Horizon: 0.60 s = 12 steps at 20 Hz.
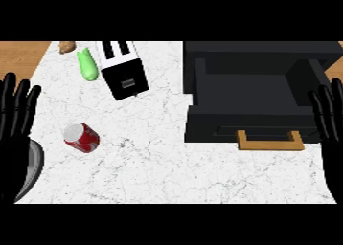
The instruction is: Pick up the can, place it into the drawer and close the drawer
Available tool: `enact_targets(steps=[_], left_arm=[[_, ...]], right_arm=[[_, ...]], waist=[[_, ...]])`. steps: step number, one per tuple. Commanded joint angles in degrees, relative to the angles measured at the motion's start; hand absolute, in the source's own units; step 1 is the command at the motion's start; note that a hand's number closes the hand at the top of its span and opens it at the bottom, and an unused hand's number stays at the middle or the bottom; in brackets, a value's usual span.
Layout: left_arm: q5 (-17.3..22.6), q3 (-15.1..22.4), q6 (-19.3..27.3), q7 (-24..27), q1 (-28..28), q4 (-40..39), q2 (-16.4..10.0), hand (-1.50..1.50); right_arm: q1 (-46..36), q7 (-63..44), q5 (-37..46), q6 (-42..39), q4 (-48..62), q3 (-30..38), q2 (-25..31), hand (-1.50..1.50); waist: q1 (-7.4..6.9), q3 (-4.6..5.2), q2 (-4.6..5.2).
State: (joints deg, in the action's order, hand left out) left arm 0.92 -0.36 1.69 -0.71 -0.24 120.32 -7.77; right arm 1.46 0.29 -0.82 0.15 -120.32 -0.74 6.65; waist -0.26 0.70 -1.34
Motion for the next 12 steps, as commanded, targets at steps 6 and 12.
enact_targets(steps=[6,12], left_arm=[[-20.25,-9.22,26.14,-3.07,3.90,0.75,7.58,-1.50],[-20.49,-4.35,48.79,-18.25,8.63,-5.11,7.72,-1.50]], right_arm=[[-0.20,0.06,-0.60,1.47,-0.63,1.83,-0.91,-1.50],[3.14,-10.78,-1.13,4.07,1.26,3.27,-1.32,-1.50]], waist=[[-1.47,-1.02,1.35],[0.58,-0.81,1.54]])
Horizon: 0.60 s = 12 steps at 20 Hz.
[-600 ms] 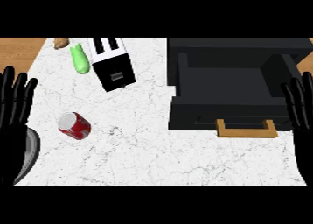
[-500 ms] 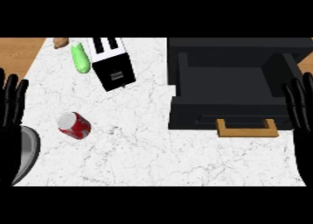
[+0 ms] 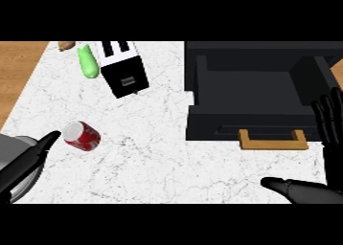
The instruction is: Pick up the can, place it into the drawer and close the drawer
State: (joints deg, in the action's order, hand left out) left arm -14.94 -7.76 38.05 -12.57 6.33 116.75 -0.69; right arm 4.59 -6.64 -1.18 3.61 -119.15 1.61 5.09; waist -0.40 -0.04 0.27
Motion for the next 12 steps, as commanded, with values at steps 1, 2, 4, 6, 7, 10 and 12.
enact_targets(steps=[1,2,4,6,7,10,12], left_arm=[[-7.78,6.10,15.55,-9.09,2.37,0.43,0.66,-1.50],[-12.20,8.26,17.26,-13.53,-0.32,0.22,0.67,-1.50],[-16.32,13.75,23.72,-14.98,0.62,-2.93,0.68,-1.50],[-23.63,14.96,22.72,-22.94,0.11,1.32,0.68,-1.50],[-27.96,16.79,21.82,-27.30,0.36,2.64,0.68,-1.50],[-33.88,16.78,24.48,-32.45,-6.36,-2.66,0.69,-1.50],[-33.35,13.60,20.56,-35.00,-8.52,-3.45,0.69,-1.50]], right_arm=[[-0.04,-5.72,-0.83,-0.01,-0.68,0.91,1.26,-1.50],[-1.82,-5.47,0.19,1.69,1.06,0.77,0.02,-1.50],[-1.54,-7.37,0.71,2.01,-0.74,1.02,0.51,-1.50],[-1.86,-5.79,-0.15,1.85,1.39,1.11,-0.53,-1.50],[-0.99,-4.10,-0.11,0.94,2.02,2.19,0.37,-1.50],[-0.42,-2.19,-2.17,-1.30,2.96,3.91,1.42,-1.50],[2.98,-2.34,-0.14,-0.19,-0.20,1.41,-0.80,-1.50]], waist=[[0.76,-0.10,-0.21],[0.85,-0.15,-0.06],[0.97,-0.04,-0.17],[0.48,-0.06,-0.26],[0.51,-0.07,-0.27],[0.68,-0.06,-0.23],[0.66,0.00,-0.29]])
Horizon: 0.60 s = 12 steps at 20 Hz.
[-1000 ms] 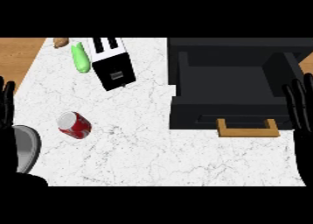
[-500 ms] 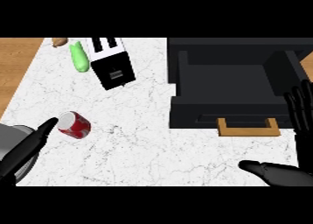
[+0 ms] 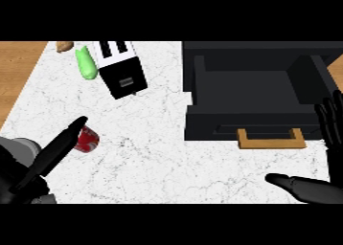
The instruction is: Pick up the can, place it into the drawer and close the drawer
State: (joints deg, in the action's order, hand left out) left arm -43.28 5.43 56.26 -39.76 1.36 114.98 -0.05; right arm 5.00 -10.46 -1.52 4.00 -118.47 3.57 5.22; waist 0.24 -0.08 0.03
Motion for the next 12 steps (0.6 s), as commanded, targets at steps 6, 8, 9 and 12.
enact_targets(steps=[6,8,9,12], left_arm=[[-4.03,1.43,6.40,-7.78,-5.19,-7.64,0.04,-1.50],[-3.98,3.10,8.97,-7.92,-4.79,-10.45,0.04,-1.50],[4.27,-0.24,9.67,-1.08,-7.78,-15.94,-0.10,-1.50],[7.82,-0.53,11.47,1.14,-8.12,-19.70,-1.26,-1.50]], right_arm=[[1.03,3.33,-2.79,-3.71,2.16,2.77,0.63,-1.50],[1.81,2.88,-4.55,-4.48,1.46,6.13,2.26,-1.50],[-0.21,1.90,-3.66,-2.71,1.39,4.78,1.00,-1.50],[2.89,3.02,-0.95,-2.76,-1.08,2.10,-0.68,-1.50]], waist=[[-0.07,0.07,-0.03],[0.00,0.07,-0.04],[0.10,0.12,0.04],[0.07,0.12,0.01]])
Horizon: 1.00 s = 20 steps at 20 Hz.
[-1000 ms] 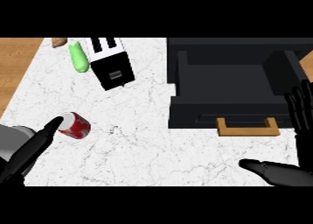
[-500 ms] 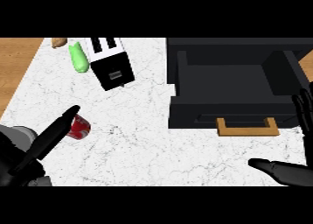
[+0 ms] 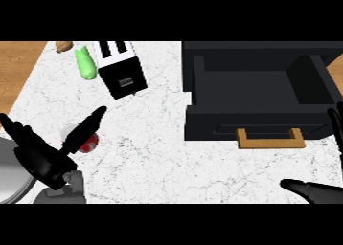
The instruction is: Pick up the can, place it into the drawer and close the drawer
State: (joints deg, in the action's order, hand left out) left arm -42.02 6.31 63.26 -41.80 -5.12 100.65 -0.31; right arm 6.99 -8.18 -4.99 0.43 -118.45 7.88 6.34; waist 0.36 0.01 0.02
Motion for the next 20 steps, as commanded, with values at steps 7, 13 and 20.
enact_targets(steps=[7,13,20], left_arm=[[15.81,3.00,10.45,12.67,2.17,-10.54,-1.40,-1.50],[26.05,2.33,16.81,24.34,0.34,-18.66,0.27,-1.50],[43.82,0.65,14.33,41.00,5.49,-16.71,0.29,-1.50]], right_arm=[[1.19,-2.69,-2.98,-2.28,-3.94,3.96,1.68,-1.50],[5.56,-0.49,-0.09,-2.15,-5.78,1.06,-1.48,-1.50],[5.63,-1.40,-2.74,-3.47,-6.84,3.90,-0.95,-1.50]], waist=[[-0.13,0.05,-0.01],[0.05,0.09,0.02],[-0.14,0.12,-0.04]])
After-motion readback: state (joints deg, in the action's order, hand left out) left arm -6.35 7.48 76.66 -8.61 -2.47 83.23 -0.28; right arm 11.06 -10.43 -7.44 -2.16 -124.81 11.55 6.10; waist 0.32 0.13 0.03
